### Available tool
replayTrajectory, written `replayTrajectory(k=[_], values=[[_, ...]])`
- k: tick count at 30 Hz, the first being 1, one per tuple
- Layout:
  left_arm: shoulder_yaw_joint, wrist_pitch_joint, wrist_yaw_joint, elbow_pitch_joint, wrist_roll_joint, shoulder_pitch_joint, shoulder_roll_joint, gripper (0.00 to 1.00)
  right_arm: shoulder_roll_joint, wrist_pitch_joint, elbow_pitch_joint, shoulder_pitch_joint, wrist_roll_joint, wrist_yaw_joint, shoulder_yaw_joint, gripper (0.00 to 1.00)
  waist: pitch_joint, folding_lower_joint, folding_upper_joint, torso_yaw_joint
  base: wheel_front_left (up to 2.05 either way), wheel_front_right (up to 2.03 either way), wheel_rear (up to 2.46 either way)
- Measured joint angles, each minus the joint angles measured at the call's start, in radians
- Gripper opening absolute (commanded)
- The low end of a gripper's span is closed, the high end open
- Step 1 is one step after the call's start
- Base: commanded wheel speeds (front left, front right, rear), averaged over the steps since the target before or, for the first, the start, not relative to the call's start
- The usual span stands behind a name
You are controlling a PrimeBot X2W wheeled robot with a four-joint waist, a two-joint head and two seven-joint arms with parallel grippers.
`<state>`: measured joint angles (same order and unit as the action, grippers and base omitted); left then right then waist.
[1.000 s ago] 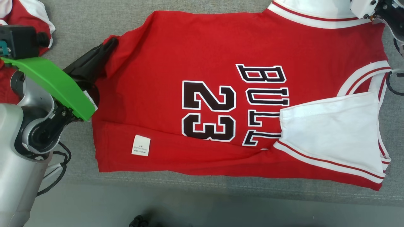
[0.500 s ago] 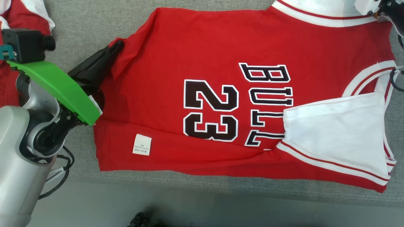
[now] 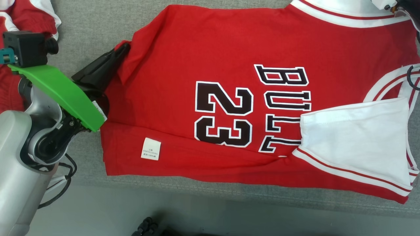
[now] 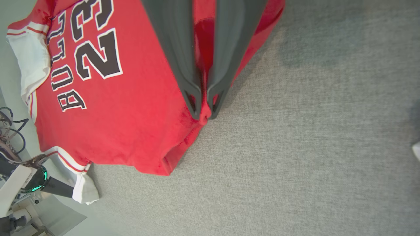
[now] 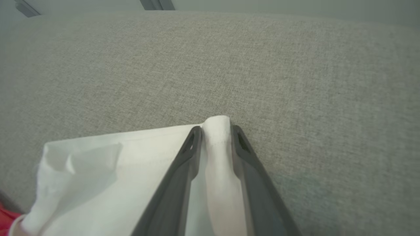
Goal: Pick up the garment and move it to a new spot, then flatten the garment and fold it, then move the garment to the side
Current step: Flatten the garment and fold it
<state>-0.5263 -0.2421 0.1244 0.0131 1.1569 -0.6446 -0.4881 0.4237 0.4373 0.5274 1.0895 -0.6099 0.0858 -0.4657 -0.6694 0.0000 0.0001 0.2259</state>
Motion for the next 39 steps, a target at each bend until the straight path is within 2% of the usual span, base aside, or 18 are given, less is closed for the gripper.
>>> replayTrajectory(k=[2, 3, 15, 25, 39], values=[[-0.007, 0.008, 0.000, 0.000, 0.001, -0.006, 0.000, 0.00, -0.002, -0.006, 0.003, 0.002, 0.003, 0.001, -0.002, 0.08, -0.001, 0.0000, 0.0000, 0.001, 0.00, 0.00, 0.00], [-0.009, 0.011, 0.000, 0.000, 0.001, -0.009, 0.000, 0.00, -0.003, -0.013, 0.003, 0.003, 0.004, 0.001, -0.003, 0.00, -0.001, 0.0000, 0.0000, 0.001, 0.00, 0.00, 0.00], [-0.026, 0.043, 0.000, -0.028, 0.002, -0.012, -0.026, 0.00, -0.020, -0.080, 0.012, 0.004, 0.013, 0.011, -0.023, 0.00, 0.011, 0.0000, 0.0000, -0.011, 0.00, 0.00, 0.00], [-0.017, 0.094, 0.000, -0.070, 0.008, -0.012, -0.050, 0.00, -0.040, -0.142, 0.004, -0.009, 0.005, 0.020, -0.027, 0.00, 0.036, 0.0000, 0.0000, -0.050, 0.00, 0.00, 0.00], [0.010, 0.156, 0.000, -0.143, 0.012, -0.004, -0.087, 0.00, -0.058, -0.211, -0.063, -0.076, -0.027, 0.032, -0.057, 0.00, 0.089, 0.0000, 0.0000, -0.101, 0.00, 0.00, 0.00]])
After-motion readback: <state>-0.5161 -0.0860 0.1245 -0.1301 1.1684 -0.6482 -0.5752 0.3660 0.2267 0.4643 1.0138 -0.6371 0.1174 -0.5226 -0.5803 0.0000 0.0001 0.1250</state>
